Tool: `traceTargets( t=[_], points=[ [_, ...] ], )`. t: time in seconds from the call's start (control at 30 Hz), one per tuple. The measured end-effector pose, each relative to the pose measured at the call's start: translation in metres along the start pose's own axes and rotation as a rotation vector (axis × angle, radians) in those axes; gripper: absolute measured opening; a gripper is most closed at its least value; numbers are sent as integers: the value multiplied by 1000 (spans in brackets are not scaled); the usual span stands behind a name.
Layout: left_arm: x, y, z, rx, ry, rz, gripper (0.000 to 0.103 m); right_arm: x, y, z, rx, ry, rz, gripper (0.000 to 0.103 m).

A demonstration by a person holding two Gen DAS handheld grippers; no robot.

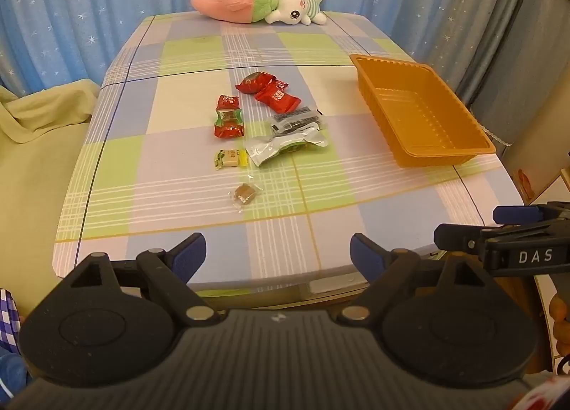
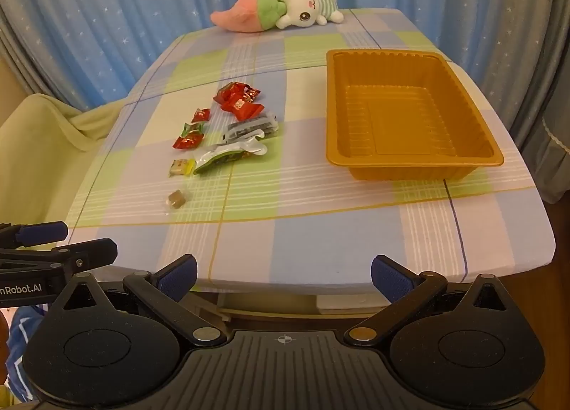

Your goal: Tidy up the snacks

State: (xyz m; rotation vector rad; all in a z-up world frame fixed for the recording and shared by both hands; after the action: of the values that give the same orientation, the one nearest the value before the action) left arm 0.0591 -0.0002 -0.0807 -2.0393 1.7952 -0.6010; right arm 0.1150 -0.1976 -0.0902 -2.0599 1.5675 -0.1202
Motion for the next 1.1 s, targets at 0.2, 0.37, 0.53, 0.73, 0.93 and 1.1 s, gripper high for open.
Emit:
traceTargets(
  t=[0.2, 0.37, 0.53, 0.73, 0.93, 1.1],
  points=[
    [0, 0, 0, -2, -3, 1, 87, -1, 0, 1, -4, 5, 1, 103],
    [0, 0, 0, -2, -4, 2, 87, -2, -1, 2, -3, 3, 0, 103],
    [0, 0, 0, -3, -6, 2, 87, -3, -2, 2, -2, 1, 0, 103],
    [-1, 0, 0, -3, -6, 3, 87, 0, -2, 1, 0, 0, -1, 103],
    [0, 0, 0, -1, -5, 3, 87, -5, -3, 3, 1, 2, 1, 103],
    [-1, 0, 0, 0, -4, 5, 87, -9, -3, 3, 4, 3, 3, 103]
  ],
)
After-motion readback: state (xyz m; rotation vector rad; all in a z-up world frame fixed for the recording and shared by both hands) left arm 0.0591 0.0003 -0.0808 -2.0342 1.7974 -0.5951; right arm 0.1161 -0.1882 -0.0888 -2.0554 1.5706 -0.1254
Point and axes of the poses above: each gripper's, at about its wrist camera, not at the fingertips, and z roughly the way its jaws point, x to its right, y to its underside, the point moved 10 cm from there along z, roughly the way its jaws point, and after that the axes turned 4 degrees about -x, right-handed, at the moved point
